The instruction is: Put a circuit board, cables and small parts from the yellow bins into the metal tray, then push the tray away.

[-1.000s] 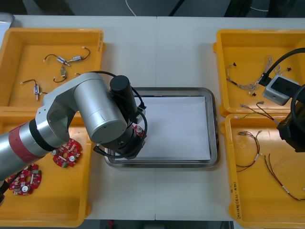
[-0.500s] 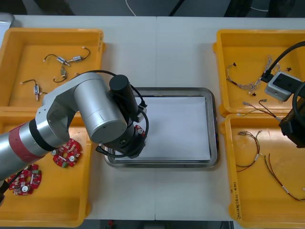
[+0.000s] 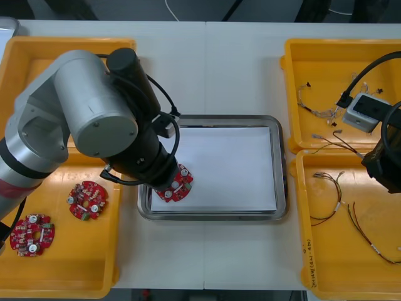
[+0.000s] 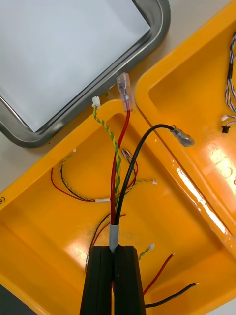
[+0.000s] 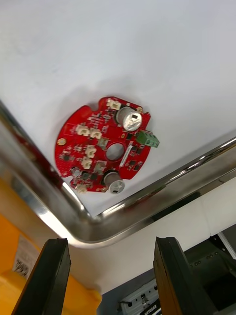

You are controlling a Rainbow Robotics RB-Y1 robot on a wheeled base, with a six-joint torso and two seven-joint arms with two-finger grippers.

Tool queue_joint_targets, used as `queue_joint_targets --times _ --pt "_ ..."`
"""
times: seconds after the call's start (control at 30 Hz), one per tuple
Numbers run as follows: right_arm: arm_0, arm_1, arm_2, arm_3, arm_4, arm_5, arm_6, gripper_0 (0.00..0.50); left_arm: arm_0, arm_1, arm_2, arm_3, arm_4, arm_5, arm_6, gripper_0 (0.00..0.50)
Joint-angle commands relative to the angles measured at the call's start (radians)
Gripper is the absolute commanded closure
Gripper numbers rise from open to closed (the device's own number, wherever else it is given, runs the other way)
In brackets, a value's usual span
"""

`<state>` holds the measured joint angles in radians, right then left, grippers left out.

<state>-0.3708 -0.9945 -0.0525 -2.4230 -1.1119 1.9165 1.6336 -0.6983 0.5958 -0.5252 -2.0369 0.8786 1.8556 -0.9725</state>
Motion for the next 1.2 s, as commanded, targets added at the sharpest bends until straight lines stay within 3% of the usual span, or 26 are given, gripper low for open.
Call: queue_joint_targets --times 0.03,0.4,0.67,0.93,1.2 --pt "-0.100 -0.030 0.108 -0.001 0.017 0.003 0.026 0.500 -0.041 0.047 0.085 -0.060 0.026 0.064 0.067 0.000" --pt "-0.315 0.073 0.356 0.045 0.087 0.003 0.023 0.500 -0.040 0.068 0.313 -0.068 0.050 0.064 0.028 0.000" --pt "-0.456 0.142 0.511 0.090 0.093 0.003 0.025 0.500 -0.040 0.104 0.425 -0.029 0.050 0.064 0.025 0.000" --pt "-0.545 0.235 0.616 0.142 0.121 0.003 0.023 0.500 -0.040 0.151 0.511 0.044 0.019 0.064 -0.006 0.000" --pt "-0.585 0.318 0.706 0.202 0.190 0.003 0.029 0.500 -0.038 0.182 0.537 0.076 -0.087 0.064 -0.029 0.000"
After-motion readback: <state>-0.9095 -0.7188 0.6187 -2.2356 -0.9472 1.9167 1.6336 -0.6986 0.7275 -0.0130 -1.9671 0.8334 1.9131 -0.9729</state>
